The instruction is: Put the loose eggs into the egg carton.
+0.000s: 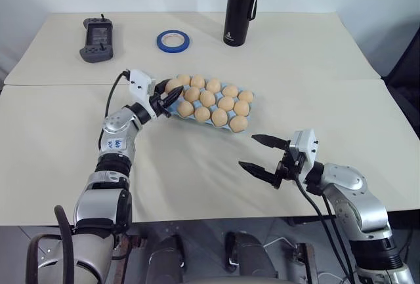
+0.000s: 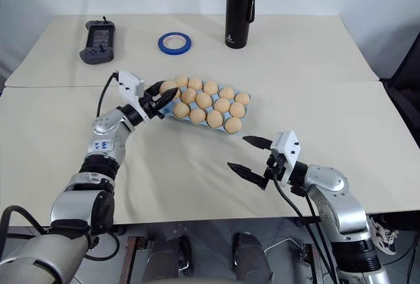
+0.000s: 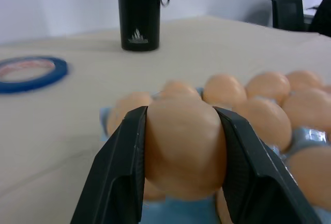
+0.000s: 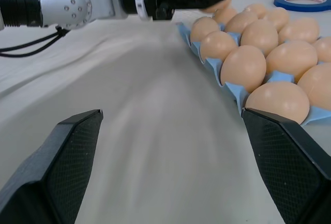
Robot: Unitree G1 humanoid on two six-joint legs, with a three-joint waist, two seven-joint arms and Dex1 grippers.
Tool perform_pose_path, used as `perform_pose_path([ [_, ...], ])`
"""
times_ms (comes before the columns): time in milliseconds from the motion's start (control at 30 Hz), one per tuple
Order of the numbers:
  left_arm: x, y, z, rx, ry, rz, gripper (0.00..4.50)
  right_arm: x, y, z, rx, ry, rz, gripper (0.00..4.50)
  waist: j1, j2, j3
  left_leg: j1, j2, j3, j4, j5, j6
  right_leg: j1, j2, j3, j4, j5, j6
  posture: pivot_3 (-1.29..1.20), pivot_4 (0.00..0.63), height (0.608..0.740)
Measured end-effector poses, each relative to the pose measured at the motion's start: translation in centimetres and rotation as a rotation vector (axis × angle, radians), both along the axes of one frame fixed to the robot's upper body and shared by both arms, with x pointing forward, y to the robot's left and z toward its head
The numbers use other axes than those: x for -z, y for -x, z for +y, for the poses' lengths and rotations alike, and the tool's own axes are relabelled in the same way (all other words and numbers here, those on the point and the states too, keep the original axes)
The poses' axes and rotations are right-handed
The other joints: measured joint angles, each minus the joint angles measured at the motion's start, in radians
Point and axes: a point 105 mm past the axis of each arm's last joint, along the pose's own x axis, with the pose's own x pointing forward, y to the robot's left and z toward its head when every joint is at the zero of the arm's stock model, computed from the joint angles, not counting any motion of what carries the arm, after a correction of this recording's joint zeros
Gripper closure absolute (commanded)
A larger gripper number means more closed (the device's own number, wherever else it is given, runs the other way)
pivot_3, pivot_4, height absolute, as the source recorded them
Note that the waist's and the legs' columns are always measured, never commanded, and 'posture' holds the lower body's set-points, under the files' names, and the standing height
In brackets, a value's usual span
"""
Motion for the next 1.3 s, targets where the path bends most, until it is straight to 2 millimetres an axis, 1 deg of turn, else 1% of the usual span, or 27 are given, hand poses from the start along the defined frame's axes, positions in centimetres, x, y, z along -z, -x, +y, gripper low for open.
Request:
perform_pose_path([
  [67, 0.1, -0.2, -0.1, -0.009, -0.031, 0.005, 2.25, -0.4, 0.2, 0.3, 0.005, 0.001, -0.003, 0.0, 0.004, 0.0, 0.0, 0.0, 0.0, -0.001, 0.001, 0.0, 0.001, 0.001, 0.0, 0.0, 0.0, 0.0, 0.0, 0.0, 0.15, 0.74],
  [133, 0.0, -0.3, 0.1, -0.027, -0.048, 0.002, 1.7, -0.9, 0.4, 0.6, 0.004, -0.005, -0.01, 0.0, 0.004, 0.0, 0.0, 0.0, 0.0, -0.001, 0.002, 0.001, 0.002, 0.001, -0.001, 0.0, -0.001, 0.0, 0.0, 0.0, 0.15, 0.74],
  [267, 0.0, -0.4, 0.4, -0.045, -0.055, 0.002, 0.35, -1.1, 0.3, 0.7, 0.015, -0.003, 0.004, 0.0, 0.004, 0.0, 0.0, 0.0, -0.001, -0.002, 0.002, 0.001, 0.003, 0.001, -0.002, 0.0, -0.001, 0.0, 0.0, 0.0, 0.15, 0.74],
  [300, -0.1, -0.4, 0.5, -0.048, -0.056, 0.001, 0.08, -1.2, 0.3, 0.7, 0.017, -0.004, 0.004, 0.0, 0.004, 0.0, 0.0, 0.0, -0.001, -0.002, 0.002, 0.001, 0.003, 0.001, -0.002, 0.0, 0.0, 0.0, 0.0, 0.0, 0.15, 0.74],
  [467, -0.1, -0.4, 1.2, -0.046, -0.116, 0.001, 0.03, -1.6, 0.0, 0.8, 0.007, -0.005, -0.002, 0.0, 0.004, 0.0, 0.0, 0.0, -0.001, -0.001, 0.001, 0.001, 0.003, 0.001, -0.001, 0.0, 0.0, 0.0, 0.0, 0.0, 0.15, 0.74],
  [533, -0.4, -0.3, 1.4, -0.038, -0.125, 0.004, 0.03, -1.2, -0.2, 0.5, 0.002, -0.006, 0.005, 0.0, 0.004, 0.0, 0.0, 0.0, -0.001, -0.001, 0.001, 0.001, 0.003, 0.001, -0.001, 0.0, 0.0, 0.0, 0.0, 0.0, 0.15, 0.74],
  [600, -1.3, 0.0, 1.9, -0.042, -0.11, -0.01, 0.03, -0.6, -0.5, 0.0, 0.007, -0.002, 0.018, 0.0, 0.003, 0.0, 0.0, 0.0, -0.001, 0.0, 0.001, 0.001, 0.002, 0.001, -0.001, 0.0, 0.001, 0.0, 0.0, 0.0, 0.15, 0.74],
  [700, -2.7, 0.9, 2.8, -0.039, -0.061, -0.027, 0.03, -0.3, -0.7, -0.3, 0.006, -0.001, 0.013, 0.0, 0.0, 0.0, 0.0, 0.0, 0.0, -0.001, 0.001, 0.002, 0.001, 0.0, 0.0, 0.0, 0.003, 0.0, 0.0, 0.0, 0.15, 0.74],
  [733, -3.2, 1.6, 3.4, -0.039, -0.041, -0.037, 0.03, -0.4, -0.7, -0.4, 0.001, 0.0, 0.007, 0.0, -0.001, 0.0, 0.0, 0.0, 0.0, -0.001, 0.001, 0.002, 0.0, 0.0, 0.0, 0.0, 0.003, 0.0, 0.0, 0.0, 0.15, 0.74],
  [800, -3.6, 2.6, 4.4, -0.043, -0.032, -0.039, 0.03, -0.3, -0.8, -0.6, 0.0, 0.001, 0.003, 0.0, 0.0, 0.0, 0.0, 0.0, 0.0, -0.001, 0.001, 0.005, -0.004, 0.0, 0.0, 0.001, 0.005, 0.0, 0.0, 0.0, 0.15, 0.74],
  [833, -3.5, 3.2, 4.9, -0.042, -0.046, -0.037, 0.03, -0.3, -0.8, -0.5, -0.006, 0.002, 0.002, 0.0, -0.001, 0.0, 0.0, 0.0, 0.0, -0.001, 0.001, 0.005, -0.004, 0.0, 0.001, 0.001, 0.005, 0.0, 0.0, 0.0, 0.15, 0.74],
  [867, -3.2, 4.6, 5.8, -0.026, -0.075, -0.034, 0.03, -0.3, -0.7, -0.5, -0.014, 0.004, -0.002, 0.0, -0.005, 0.0, 0.0, 0.002, 0.0, -0.001, 0.001, 0.005, -0.004, 0.0, 0.001, 0.002, 0.005, 0.0, 0.0, 0.0, 0.15, 0.74],
  [933, -1.9, 6.7, 7.2, -0.01, -0.12, 0.002, 0.03, -0.1, -0.7, -0.7, -0.024, 0.009, 0.0, 0.0, -0.009, 0.0, 0.0, 0.002, 0.0, -0.001, 0.0, 0.005, -0.004, 0.0, 0.001, 0.002, 0.005, 0.0, 0.0, 0.0, 0.15, 0.74],
  [967, -1.2, 7.4, 7.8, -0.008, -0.132, 0.028, 0.03, 0.0, -0.7, -0.8, -0.03, 0.017, 0.004, 0.0, -0.008, 0.0, 0.0, 0.002, 0.0, -0.001, 0.001, 0.004, -0.003, 0.0, 0.0, 0.002, 0.005, 0.0, -0.001, 0.0, 0.15, 0.74],
  [1067, 0.4, 10.2, 9.0, 0.023, -0.156, 0.086, 0.03, 0.1, -0.7, -0.5, -0.079, 0.029, 0.006, 0.0, -0.004, 0.0, 0.0, 0.002, 0.0, -0.002, 0.001, 0.004, -0.001, 0.001, -0.001, 0.002, 0.004, -0.001, -0.002, 0.0, 0.15, 0.74],
  [1167, 1.7, 13.0, 9.8, 0.075, -0.189, 0.129, 0.03, 0.4, -0.9, -0.8, -0.145, 0.053, 0.007, 0.0, -0.002, 0.0, 0.0, 0.002, 0.0, -0.002, 0.001, 0.003, -0.003, 0.0, -0.002, 0.001, 0.003, 0.001, -0.004, 0.0, 0.15, 0.74],
  [1233, 2.4, 14.1, 10.5, 0.087, -0.195, 0.162, 0.03, 0.9, -1.4, -1.5, -0.169, 0.074, 0.019, 0.0, 0.003, 0.001, 0.0, 0.002, 0.0, -0.002, 0.001, 0.003, -0.003, 0.0, -0.003, 0.001, 0.002, 0.001, -0.005, 0.0, 0.15, 0.74],
  [1300, 2.4, 14.4, 10.8, 0.092, -0.194, 0.169, 0.03, 1.2, -1.7, -1.6, -0.191, 0.082, 0.022, 0.0, 0.005, 0.001, 0.0, 0.002, 0.0, -0.004, 0.001, 0.003, -0.003, 0.0, -0.003, 0.0, 0.001, 0.002, -0.007, 0.0, 0.15, 0.74],
])
